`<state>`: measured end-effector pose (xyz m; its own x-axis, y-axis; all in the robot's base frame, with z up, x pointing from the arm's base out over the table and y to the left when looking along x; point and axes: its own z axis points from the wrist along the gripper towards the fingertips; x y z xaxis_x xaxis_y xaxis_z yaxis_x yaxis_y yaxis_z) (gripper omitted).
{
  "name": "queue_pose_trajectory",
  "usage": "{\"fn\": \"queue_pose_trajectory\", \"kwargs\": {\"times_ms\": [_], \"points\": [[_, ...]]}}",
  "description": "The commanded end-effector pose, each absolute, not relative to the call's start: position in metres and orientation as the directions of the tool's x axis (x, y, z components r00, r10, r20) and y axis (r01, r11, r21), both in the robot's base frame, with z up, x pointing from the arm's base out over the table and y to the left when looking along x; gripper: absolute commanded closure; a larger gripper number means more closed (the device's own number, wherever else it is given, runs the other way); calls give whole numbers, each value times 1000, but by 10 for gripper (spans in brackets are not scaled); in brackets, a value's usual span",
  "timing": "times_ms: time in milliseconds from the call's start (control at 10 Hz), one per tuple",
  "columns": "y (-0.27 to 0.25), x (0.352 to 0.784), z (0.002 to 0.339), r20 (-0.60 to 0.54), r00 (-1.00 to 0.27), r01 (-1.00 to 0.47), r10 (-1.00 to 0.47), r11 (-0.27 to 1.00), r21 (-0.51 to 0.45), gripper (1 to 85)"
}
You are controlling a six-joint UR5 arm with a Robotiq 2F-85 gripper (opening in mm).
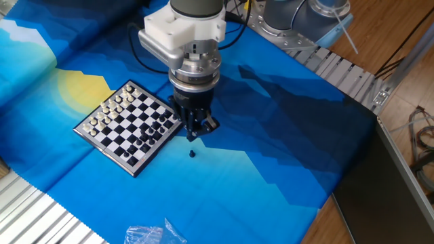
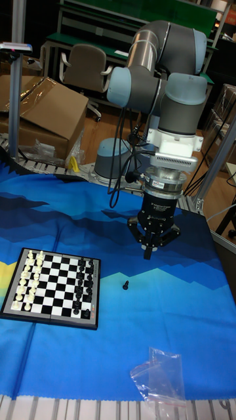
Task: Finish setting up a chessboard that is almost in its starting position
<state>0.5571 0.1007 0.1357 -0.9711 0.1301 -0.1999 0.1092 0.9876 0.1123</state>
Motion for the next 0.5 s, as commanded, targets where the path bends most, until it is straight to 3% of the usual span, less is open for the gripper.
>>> {"fn": "queue_pose_trajectory", "kwargs": {"times_ms": [0, 400], "points": [[101, 559, 137, -205, -971, 102, 125, 987, 121, 847], [92, 572, 140, -260, -958, 102, 123, 990, 94, 847]]}}
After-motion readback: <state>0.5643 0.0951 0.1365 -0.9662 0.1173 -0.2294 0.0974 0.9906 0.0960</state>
